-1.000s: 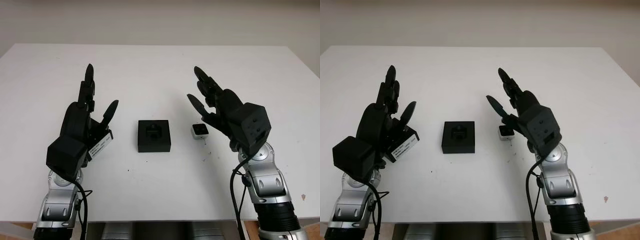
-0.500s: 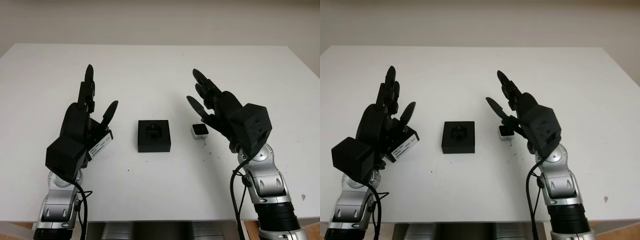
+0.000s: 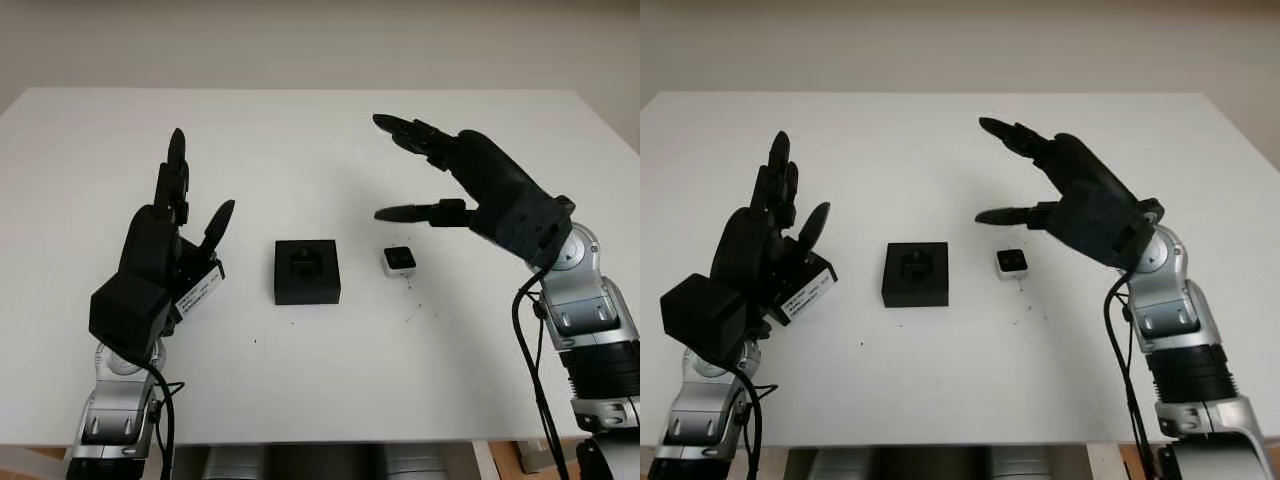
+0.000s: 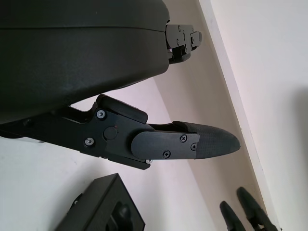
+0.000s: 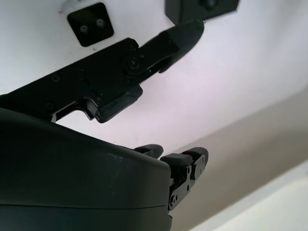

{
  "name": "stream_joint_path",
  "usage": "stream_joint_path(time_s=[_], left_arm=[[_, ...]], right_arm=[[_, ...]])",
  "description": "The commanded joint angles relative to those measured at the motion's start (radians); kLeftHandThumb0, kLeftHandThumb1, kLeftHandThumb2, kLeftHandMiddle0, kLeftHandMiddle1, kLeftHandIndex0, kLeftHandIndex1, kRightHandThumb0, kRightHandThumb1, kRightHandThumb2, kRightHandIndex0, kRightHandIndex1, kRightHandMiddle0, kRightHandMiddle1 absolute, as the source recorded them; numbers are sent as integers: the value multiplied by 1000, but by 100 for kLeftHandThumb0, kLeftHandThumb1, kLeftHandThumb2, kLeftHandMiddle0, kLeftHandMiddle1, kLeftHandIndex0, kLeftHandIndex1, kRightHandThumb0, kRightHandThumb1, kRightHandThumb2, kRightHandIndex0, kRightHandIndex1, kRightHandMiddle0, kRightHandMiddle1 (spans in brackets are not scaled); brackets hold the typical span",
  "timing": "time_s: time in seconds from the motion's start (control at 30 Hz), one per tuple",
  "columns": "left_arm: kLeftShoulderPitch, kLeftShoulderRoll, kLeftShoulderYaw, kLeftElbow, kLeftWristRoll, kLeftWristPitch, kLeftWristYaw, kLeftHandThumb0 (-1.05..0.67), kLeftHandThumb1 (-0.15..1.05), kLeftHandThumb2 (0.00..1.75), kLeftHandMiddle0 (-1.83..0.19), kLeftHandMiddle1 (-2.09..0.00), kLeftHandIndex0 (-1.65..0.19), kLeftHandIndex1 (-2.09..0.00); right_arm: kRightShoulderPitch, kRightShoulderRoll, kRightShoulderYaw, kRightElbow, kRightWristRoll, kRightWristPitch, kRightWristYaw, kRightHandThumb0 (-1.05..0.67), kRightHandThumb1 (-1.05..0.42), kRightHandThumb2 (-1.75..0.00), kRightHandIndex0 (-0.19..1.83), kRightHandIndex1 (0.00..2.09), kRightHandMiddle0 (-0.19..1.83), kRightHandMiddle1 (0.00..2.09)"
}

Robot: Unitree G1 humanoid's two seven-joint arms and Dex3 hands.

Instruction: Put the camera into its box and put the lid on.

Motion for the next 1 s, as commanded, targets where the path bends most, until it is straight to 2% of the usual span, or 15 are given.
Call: stream_joint_path(time_s=[0.0, 0.33, 0.5, 0.53, 0.57, 0.6, 0.77, 0.97], left_arm=[[0, 1, 8, -21, -3, 8, 0, -74, 105, 36, 9, -6, 11, -6], [-21, 8, 11, -1, -6, 4, -3, -75, 105, 34, 8, -5, 10, -6], [-20, 9, 14, -3, -8, 8, -5, -76, 105, 34, 7, -6, 9, -6], [-19, 9, 14, -4, -7, 9, -5, -76, 105, 34, 8, -6, 10, -6], [-19, 9, 14, -4, -6, 9, -5, -76, 105, 34, 7, -6, 10, -6], [-18, 10, 13, -4, -6, 7, -6, -76, 105, 34, 7, -6, 10, -6], [-17, 13, 6, -2, 2, 1, -12, -74, 105, 36, 8, -5, 10, -6], [-18, 11, 6, -6, -1, 9, -17, -75, 105, 36, 9, -5, 11, -5]], right_arm=[[-35, -31, 23, 35, -21, -40, 21, -69, -74, -4, 35, 18, 35, 22], [-57, -65, 67, 165, -63, -94, 87, -68, -77, -6, 40, 21, 40, 20], [-64, -66, 68, 242, -71, -168, 63, -67, -78, -6, 44, 32, 42, 31], [-65, -66, 68, 253, -75, -177, 56, -67, -78, -6, 39, 41, 37, 40], [-65, -66, 68, 261, -77, -185, 52, -67, -79, -5, 28, 63, 30, 54], [-61, -66, 68, 262, -82, -182, 46, -67, -79, -5, 21, 75, 27, 60], [-45, -52, 58, 299, -72, -180, 23, -62, -80, -5, 3, 105, 24, 60], [-48, -37, 55, 376, -51, -218, -18, -61, -80, -5, -18, 170, 24, 79]])
